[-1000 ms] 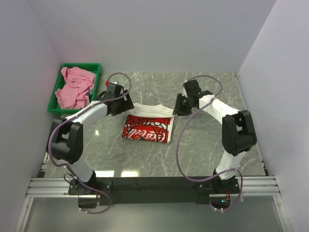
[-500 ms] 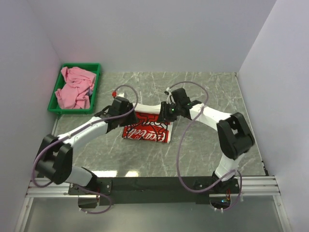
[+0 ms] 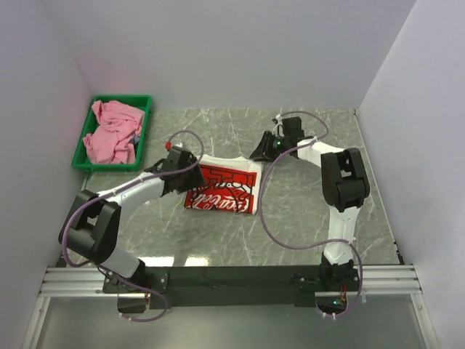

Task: Fold and stack the t-shirts
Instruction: Fold the tshirt

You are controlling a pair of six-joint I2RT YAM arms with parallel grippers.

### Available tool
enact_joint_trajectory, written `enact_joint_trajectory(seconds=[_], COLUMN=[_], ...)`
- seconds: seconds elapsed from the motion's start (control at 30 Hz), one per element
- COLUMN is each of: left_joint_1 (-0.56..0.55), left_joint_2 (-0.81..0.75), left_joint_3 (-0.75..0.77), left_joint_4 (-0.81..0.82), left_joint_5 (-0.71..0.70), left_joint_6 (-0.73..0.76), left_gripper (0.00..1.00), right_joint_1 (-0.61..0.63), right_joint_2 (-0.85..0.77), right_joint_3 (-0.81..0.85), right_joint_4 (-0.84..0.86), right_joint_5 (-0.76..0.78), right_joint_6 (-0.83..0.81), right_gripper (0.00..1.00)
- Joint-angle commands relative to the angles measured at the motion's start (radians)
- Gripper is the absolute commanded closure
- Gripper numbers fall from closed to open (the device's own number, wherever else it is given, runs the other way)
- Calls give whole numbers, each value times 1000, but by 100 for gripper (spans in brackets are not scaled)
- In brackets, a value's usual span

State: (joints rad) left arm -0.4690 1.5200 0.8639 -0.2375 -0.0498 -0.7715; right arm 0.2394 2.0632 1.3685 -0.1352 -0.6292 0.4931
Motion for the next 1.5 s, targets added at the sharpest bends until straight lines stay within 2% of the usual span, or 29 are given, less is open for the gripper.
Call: enact_joint_trajectory(seconds=[0.0,0.1,0.23,0.43,0.6,0.77,0.9,1.03,1.13,1.27,1.37,1.4,1.47], left_joint_1=[64,72,82,116,164,179,179,178,178,179,181,182,182], left_joint_2=[8,67,155,305,452,539,464,300,162,17,-73,-95,-101], left_joint_3=[82,153,234,306,388,460,439,354,282,134,-14,-75,-126], left_joint_4=[104,132,168,217,230,230,257,257,210,191,228,230,303], left_joint_5=[74,116,166,195,223,292,314,318,283,271,237,240,251], left_joint_6=[14,46,63,63,63,49,44,34,26,2,-21,-34,-49], left_gripper=[34,36,51,69,69,64,56,31,23,23,24,28,31], right_joint_1=[-2,-2,-2,-17,-66,-109,-114,-101,-55,53,161,196,218], right_joint_2=[-90,-142,-166,-89,9,55,-15,-147,-250,-353,-347,-341,-307], right_joint_3=[-31,-121,-216,-264,-272,-292,-322,-377,-430,-482,-535,-561,-591], right_joint_4=[152,264,370,440,496,546,576,572,563,491,534,566,611], right_joint_5=[-85,-139,-187,-193,-181,-173,-191,-194,-221,-224,-233,-228,-205], right_joint_6=[93,155,208,234,274,321,335,331,326,280,315,327,364], right_gripper=[65,65,65,67,69,69,69,69,69,69,68,68,68])
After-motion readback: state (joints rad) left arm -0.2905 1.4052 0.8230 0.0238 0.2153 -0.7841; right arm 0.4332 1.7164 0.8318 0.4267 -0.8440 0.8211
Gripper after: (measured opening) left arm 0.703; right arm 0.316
